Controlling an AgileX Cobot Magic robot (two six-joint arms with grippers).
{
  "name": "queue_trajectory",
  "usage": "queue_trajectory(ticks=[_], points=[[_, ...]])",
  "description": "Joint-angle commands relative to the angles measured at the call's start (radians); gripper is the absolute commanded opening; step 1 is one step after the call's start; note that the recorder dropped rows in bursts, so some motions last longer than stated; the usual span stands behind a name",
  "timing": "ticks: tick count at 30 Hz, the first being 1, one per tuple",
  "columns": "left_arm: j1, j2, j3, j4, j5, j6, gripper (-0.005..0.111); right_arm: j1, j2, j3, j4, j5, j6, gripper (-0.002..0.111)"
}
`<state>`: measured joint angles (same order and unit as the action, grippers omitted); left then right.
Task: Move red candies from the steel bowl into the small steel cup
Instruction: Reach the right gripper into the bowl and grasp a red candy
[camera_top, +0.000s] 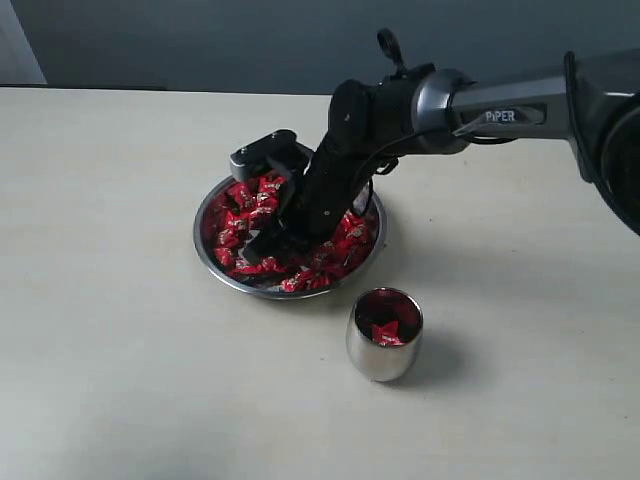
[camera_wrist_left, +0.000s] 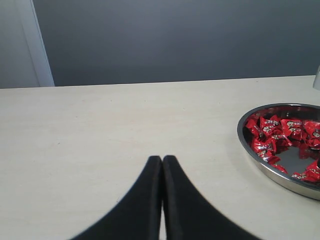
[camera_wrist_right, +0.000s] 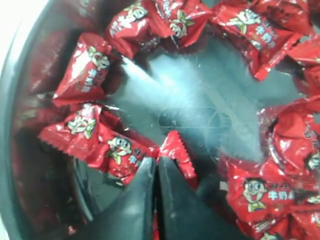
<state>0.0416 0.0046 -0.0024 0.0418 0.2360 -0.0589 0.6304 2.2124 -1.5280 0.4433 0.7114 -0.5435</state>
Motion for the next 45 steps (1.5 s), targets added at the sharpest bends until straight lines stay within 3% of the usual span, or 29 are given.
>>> queue_trajectory(ticks=[1, 21, 26, 29, 39, 41, 45], points=[[-0.006, -0.005, 0.002, -0.002, -0.004, -0.002, 0.000, -0.002, -0.009, 0.006, -0.034, 0.022, -0.004, 0.001], [-0.006, -0.005, 0.002, -0.002, -0.004, -0.002, 0.000, -0.002, -0.161, 0.006, -0.041, 0.017, 0.017, 0.001], [-0.006, -0.005, 0.002, -0.002, -0.004, -0.002, 0.000, -0.002, -0.094, 0.006, -0.041, 0.039, 0.018, 0.033], [-0.006, -0.005, 0.002, -0.002, -0.004, -0.002, 0.000, -0.002, -0.066, 0.006, -0.041, 0.015, 0.018, 0.045], [-0.006, -0.005, 0.002, -0.002, -0.004, -0.002, 0.000, -0.002, -0.008, 0.006, -0.041, -0.051, 0.023, 0.043], [-0.006, -0.005, 0.002, -0.002, -0.004, -0.002, 0.000, -0.002, -0.007, 0.006, -0.041, -0.061, 0.023, 0.037], [-0.006, -0.005, 0.002, -0.002, -0.004, -0.002, 0.000, -0.002, -0.007, 0.006, -0.043, -0.061, 0.023, 0.014]])
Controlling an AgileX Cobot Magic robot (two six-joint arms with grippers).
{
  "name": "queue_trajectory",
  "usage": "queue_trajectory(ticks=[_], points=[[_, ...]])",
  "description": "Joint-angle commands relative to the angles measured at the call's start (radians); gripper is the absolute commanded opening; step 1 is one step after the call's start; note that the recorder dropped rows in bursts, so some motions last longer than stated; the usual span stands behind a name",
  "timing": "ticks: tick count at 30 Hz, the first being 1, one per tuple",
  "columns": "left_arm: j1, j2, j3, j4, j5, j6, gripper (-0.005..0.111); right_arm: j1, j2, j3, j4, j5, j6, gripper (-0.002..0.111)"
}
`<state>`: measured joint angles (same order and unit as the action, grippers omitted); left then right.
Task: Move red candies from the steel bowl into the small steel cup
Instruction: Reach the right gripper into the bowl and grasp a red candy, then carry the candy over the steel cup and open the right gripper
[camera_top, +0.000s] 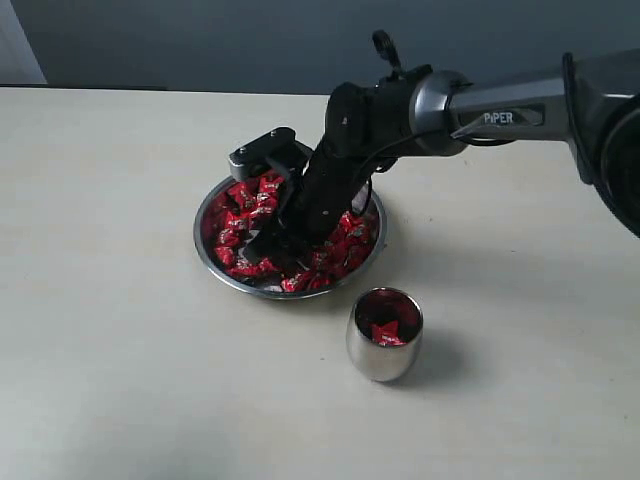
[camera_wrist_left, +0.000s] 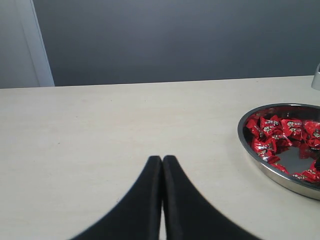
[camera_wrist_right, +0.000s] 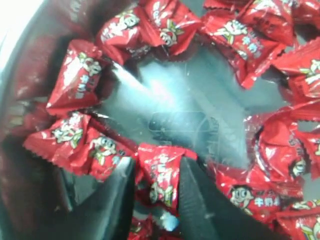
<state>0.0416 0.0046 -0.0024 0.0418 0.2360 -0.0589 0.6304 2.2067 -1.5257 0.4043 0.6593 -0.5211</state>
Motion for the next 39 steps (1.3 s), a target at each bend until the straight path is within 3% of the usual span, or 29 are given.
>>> queue_trajectory(ticks=[1, 3, 17, 26, 31, 39], points=[[-0.006, -0.005, 0.002, -0.002, -0.004, -0.002, 0.000, -0.002, -0.002, 0.003, -0.004, -0.009, 0.001, 0.009], [-0.006, -0.005, 0.002, -0.002, -0.004, -0.002, 0.000, -0.002, -0.002, 0.003, -0.004, -0.007, 0.001, -0.001], [-0.006, -0.005, 0.002, -0.002, -0.004, -0.002, 0.000, -0.002, -0.163, 0.003, -0.004, -0.014, 0.001, -0.001], [-0.006, -0.005, 0.002, -0.002, -0.004, -0.002, 0.000, -0.002, -0.384, 0.031, -0.004, 0.214, 0.014, -0.001], [-0.006, -0.005, 0.002, -0.002, -0.004, -0.002, 0.000, -0.002, -0.685, 0.302, -0.004, 0.157, 0.024, -0.001], [-0.006, -0.005, 0.002, -0.002, -0.004, -0.002, 0.000, -0.002, -0.824, 0.624, 0.022, 0.000, 0.026, -0.001]])
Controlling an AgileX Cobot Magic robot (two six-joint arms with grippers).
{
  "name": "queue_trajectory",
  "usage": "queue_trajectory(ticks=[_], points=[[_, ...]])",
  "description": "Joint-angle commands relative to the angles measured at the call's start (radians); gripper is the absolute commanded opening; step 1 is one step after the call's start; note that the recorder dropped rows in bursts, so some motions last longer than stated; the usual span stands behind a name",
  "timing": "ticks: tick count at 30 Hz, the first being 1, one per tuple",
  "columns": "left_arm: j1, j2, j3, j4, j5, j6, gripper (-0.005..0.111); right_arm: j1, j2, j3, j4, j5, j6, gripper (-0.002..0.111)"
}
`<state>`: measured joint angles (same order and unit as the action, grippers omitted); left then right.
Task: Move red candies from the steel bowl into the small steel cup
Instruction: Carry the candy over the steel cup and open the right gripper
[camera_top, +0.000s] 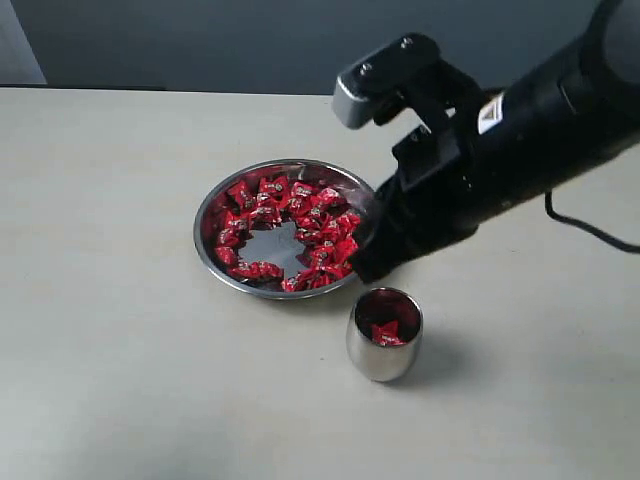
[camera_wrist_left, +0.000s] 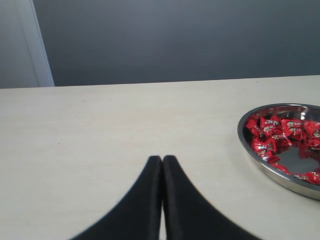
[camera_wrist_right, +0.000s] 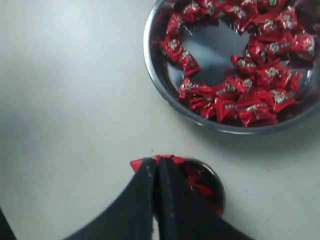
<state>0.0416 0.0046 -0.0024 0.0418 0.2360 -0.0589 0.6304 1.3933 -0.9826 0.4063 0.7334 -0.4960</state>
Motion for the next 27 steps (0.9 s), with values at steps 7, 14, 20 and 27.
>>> queue_trajectory(ticks=[7, 14, 20, 27], points=[[-0.006, -0.005, 0.002, -0.002, -0.004, -0.002, 0.000, -0.002, 0.063, 0.109, 0.021, -0.086, 0.001, -0.001], [-0.006, -0.005, 0.002, -0.002, -0.004, -0.002, 0.000, -0.002, 0.111, 0.109, 0.005, -0.051, 0.003, -0.001], [-0.006, -0.005, 0.002, -0.002, -0.004, -0.002, 0.000, -0.002, 0.117, 0.109, -0.008, -0.051, 0.003, -0.001], [-0.006, -0.005, 0.002, -0.002, -0.004, -0.002, 0.000, -0.002, 0.117, 0.109, -0.041, -0.063, 0.003, -0.001]])
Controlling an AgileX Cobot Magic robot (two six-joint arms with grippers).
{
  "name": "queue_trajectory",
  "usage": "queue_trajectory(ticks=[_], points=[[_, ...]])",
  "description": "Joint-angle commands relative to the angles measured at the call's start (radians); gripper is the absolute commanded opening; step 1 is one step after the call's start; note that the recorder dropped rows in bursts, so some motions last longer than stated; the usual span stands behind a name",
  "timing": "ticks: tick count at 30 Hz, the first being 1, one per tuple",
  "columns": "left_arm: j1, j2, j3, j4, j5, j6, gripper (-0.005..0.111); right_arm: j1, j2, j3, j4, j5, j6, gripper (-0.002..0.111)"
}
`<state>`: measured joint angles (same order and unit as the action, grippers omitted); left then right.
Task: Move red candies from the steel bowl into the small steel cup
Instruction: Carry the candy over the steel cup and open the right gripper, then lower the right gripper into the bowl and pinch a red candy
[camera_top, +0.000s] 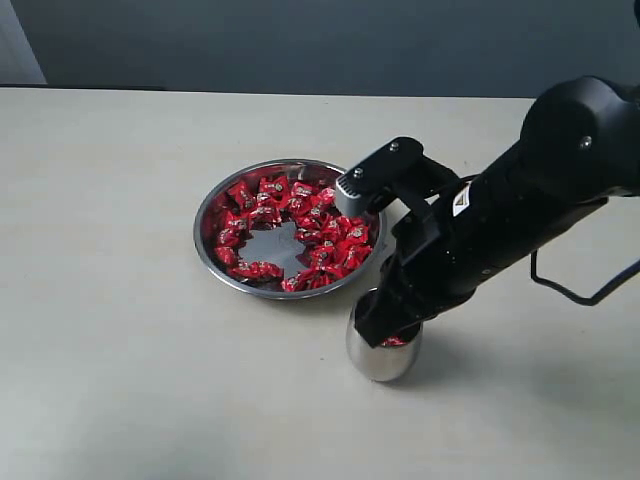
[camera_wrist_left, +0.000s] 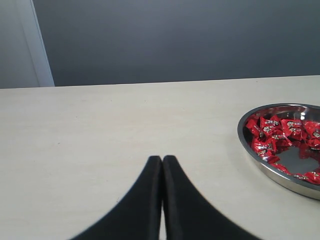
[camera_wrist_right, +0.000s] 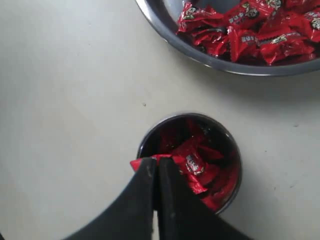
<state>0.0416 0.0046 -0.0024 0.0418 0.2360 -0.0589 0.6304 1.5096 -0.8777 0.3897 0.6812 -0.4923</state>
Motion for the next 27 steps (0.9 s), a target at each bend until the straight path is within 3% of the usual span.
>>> queue_trajectory(ticks=[1, 4, 8, 11, 18, 27], points=[[-0.006, -0.005, 0.002, -0.002, -0.004, -0.002, 0.000, -0.002, 0.001, 0.004, -0.027, -0.016, -0.001, -0.001], [-0.006, -0.005, 0.002, -0.002, -0.004, -0.002, 0.000, -0.002, 0.001, 0.004, -0.029, -0.022, -0.001, 0.003], [-0.006, -0.005, 0.002, -0.002, -0.004, -0.002, 0.000, -0.002, 0.001, 0.004, -0.032, -0.037, -0.001, 0.026], [-0.006, -0.005, 0.002, -0.002, -0.004, -0.002, 0.000, -0.002, 0.001, 0.004, -0.037, -0.058, -0.001, 0.035], [-0.006, -0.005, 0.002, -0.002, -0.004, -0.002, 0.000, -0.002, 0.001, 0.004, -0.041, -0.090, -0.001, 0.035], [-0.006, -0.005, 0.002, -0.002, -0.004, -0.002, 0.000, -0.002, 0.005, -0.008, 0.071, -0.415, -0.001, 0.035]])
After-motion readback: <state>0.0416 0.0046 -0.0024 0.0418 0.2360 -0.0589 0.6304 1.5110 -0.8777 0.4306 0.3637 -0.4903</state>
